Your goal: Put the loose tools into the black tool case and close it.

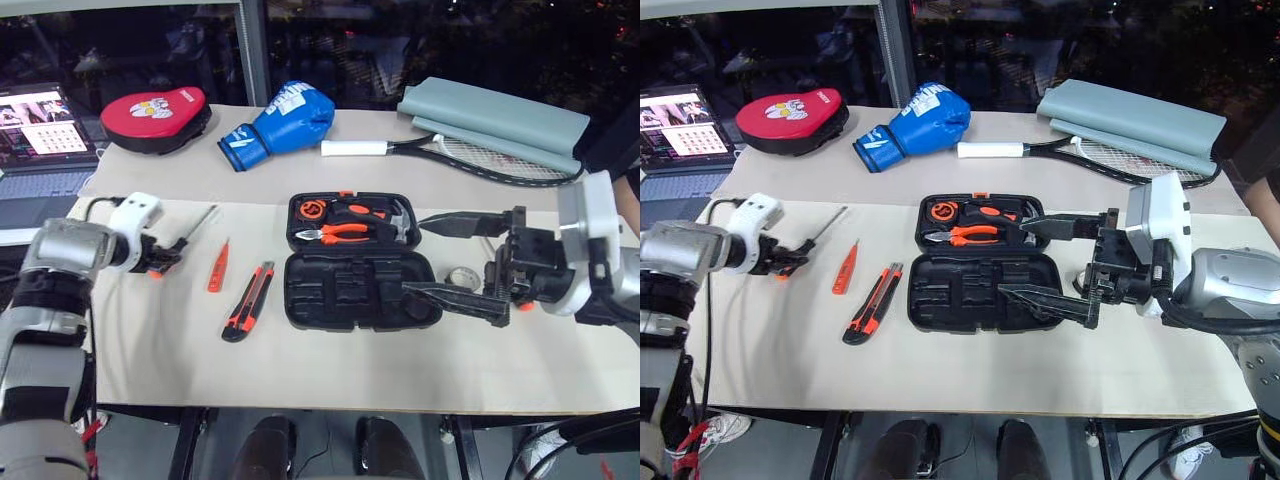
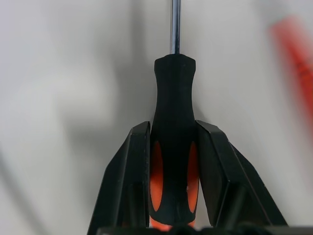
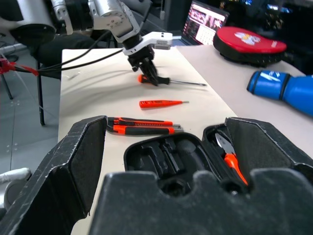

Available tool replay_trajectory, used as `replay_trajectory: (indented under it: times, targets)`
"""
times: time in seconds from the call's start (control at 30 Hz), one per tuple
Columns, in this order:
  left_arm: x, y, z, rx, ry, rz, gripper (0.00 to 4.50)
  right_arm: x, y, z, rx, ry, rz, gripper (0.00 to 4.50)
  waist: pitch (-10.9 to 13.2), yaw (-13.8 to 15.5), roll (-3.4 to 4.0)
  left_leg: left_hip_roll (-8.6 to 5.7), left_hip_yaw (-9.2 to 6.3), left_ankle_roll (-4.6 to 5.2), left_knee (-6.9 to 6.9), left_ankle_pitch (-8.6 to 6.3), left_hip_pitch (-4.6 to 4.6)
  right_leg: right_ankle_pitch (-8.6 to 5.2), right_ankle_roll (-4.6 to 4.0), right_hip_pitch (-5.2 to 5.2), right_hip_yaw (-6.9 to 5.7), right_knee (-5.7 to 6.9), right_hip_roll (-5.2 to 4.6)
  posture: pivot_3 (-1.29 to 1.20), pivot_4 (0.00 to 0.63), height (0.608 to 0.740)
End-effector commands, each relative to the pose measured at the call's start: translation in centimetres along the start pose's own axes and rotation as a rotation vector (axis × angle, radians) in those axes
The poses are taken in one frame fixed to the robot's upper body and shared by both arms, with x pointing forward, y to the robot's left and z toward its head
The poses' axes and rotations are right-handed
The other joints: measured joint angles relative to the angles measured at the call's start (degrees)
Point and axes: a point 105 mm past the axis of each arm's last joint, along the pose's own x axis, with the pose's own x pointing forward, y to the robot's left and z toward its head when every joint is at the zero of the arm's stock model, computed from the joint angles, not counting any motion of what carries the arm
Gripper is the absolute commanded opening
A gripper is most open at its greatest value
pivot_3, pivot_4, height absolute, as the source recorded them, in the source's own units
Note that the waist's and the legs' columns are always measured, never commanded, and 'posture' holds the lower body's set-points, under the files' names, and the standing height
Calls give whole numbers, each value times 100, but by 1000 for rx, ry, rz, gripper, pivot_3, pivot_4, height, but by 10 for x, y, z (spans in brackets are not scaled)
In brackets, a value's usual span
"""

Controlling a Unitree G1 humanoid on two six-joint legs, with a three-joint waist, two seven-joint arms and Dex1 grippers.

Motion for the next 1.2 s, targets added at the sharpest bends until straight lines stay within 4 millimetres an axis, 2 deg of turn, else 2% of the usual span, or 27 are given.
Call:
replay_trajectory:
  times: [0.03, 0.1, 0.13, 0.23, 0.37, 0.5, 0.67, 0.9, 1.2]
  targets:
    - [-13, -58, 99, 351, -219, -230, 878, -8, 3, 6, -25, 11, -40, 4500, 7, 26, -12, -1, -4, 5, 11, -3, -16, 2, 4, -5, -6, -5, -1, 0, 150, 736]
    - [-7, -89, 124, 491, -225, -333, 878, -11, 3, 2, -10, 22, -66, 4500, 9, 70, -16, -9, -14, 13, 27, -8, -45, 10, 17, -10, -18, -6, -3, 0, 150, 736]
    - [-5, -103, 130, 559, -217, -382, 878, -13, 3, 0, -2, 26, -80, 4500, 9, 70, -15, -11, -11, 18, 27, -11, -47, 14, 23, -6, -17, -7, -3, 0, 150, 736]
    - [7, -137, 125, 698, -123, -516, 878, -15, 3, -5, 9, 38, -125, 4500, 3, -33, -4, -23, 12, 42, 27, -25, -41, 15, 39, -1, 3, -22, -11, 0, 150, 736]
    - [27, -162, 108, 825, 18, -565, 878, -17, 8, -8, 25, 40, -162, 4500, 2, -197, -2, -19, 19, 48, 16, -28, -40, 11, 44, -8, 17, -23, -7, 0, 150, 736]
    - [44, -171, 103, 846, 61, -535, 878, -20, 11, -9, 35, 39, -203, 4500, 7, -191, -5, -15, 12, 46, 22, -27, -41, 10, 42, -9, 15, -27, -4, 0, 150, 736]
    - [46, -186, 96, 840, 63, -614, 878, -24, 12, -12, 40, 45, -246, 4500, 7, -178, -4, -15, 12, 46, 34, -27, -30, 10, 43, -1, 17, -23, -7, 0, 150, 736]
    - [60, -181, 97, 818, 82, -536, 878, -28, 11, -11, 37, 40, -284, 4500, 7, -135, -5, -16, 11, 46, 40, -27, -31, 10, 43, 0, 17, -21, -7, 0, 150, 736]
    - [63, -184, 95, 814, 96, -548, 878, -30, 9, -13, 38, 41, -298, 4500, 7, -102, -5, -15, 11, 46, 49, -27, -33, 10, 43, 0, 16, -15, -6, 0, 150, 736]
